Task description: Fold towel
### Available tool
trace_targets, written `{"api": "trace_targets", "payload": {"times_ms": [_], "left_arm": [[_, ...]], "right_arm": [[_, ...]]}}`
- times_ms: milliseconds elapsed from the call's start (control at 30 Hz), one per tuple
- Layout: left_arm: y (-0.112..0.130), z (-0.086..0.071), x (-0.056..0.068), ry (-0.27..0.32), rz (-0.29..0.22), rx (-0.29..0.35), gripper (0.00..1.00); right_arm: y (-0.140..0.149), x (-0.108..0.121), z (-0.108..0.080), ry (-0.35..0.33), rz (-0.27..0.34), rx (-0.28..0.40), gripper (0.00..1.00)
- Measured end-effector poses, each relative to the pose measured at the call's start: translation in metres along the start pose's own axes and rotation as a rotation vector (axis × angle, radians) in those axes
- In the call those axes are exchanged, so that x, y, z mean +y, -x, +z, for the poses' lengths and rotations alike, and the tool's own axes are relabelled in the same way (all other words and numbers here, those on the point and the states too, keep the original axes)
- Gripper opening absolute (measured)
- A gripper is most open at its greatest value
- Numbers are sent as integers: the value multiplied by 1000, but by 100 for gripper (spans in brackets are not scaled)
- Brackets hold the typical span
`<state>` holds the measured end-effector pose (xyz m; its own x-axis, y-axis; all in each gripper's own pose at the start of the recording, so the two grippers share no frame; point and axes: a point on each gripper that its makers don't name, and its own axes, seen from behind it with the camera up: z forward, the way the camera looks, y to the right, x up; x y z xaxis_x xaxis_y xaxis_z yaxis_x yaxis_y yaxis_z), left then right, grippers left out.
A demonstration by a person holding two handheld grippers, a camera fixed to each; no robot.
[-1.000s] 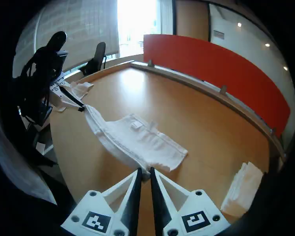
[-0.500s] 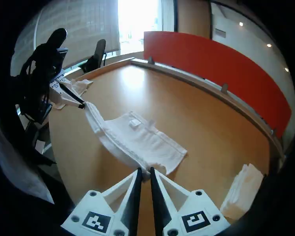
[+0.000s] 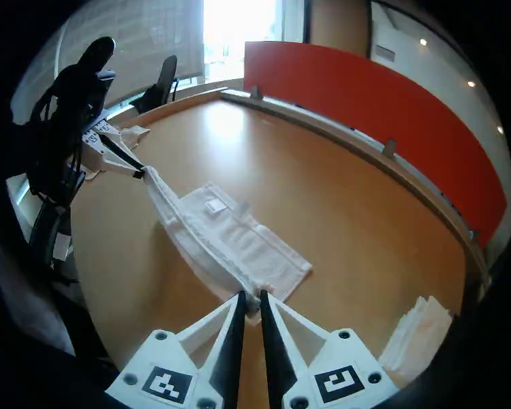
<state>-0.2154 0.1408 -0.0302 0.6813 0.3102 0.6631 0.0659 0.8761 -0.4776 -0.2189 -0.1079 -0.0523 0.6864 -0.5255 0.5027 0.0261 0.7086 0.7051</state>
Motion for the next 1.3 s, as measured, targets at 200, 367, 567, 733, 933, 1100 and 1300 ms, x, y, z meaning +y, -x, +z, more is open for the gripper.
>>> {"api": "trace_targets", "payload": {"times_ms": [200, 367, 567, 733, 933, 1100, 1300], "left_arm": [[-6, 18, -8, -12, 11, -7, 11], [-8, 31, -13, -16, 5, -11, 11], [-6, 45, -19, -28, 2, -23, 11], [-2, 55, -23, -33, -1, -38, 11], [4, 66, -26, -42, -3, -52, 11], [7, 79, -31, -61, -5, -57, 11], [11, 89, -33, -67, -3, -68, 11]], "right_arm": [[1, 13, 17, 6, 10, -17, 15], [2, 22, 30, 8, 28, -29, 15], [2, 30, 42, 4, 48, -43, 15], [7, 32, 51, 0, 46, -64, 15], [14, 34, 63, 4, 43, -87, 15], [17, 36, 74, 9, 54, -99, 16], [23, 41, 83, 21, 66, -116, 16]]}}
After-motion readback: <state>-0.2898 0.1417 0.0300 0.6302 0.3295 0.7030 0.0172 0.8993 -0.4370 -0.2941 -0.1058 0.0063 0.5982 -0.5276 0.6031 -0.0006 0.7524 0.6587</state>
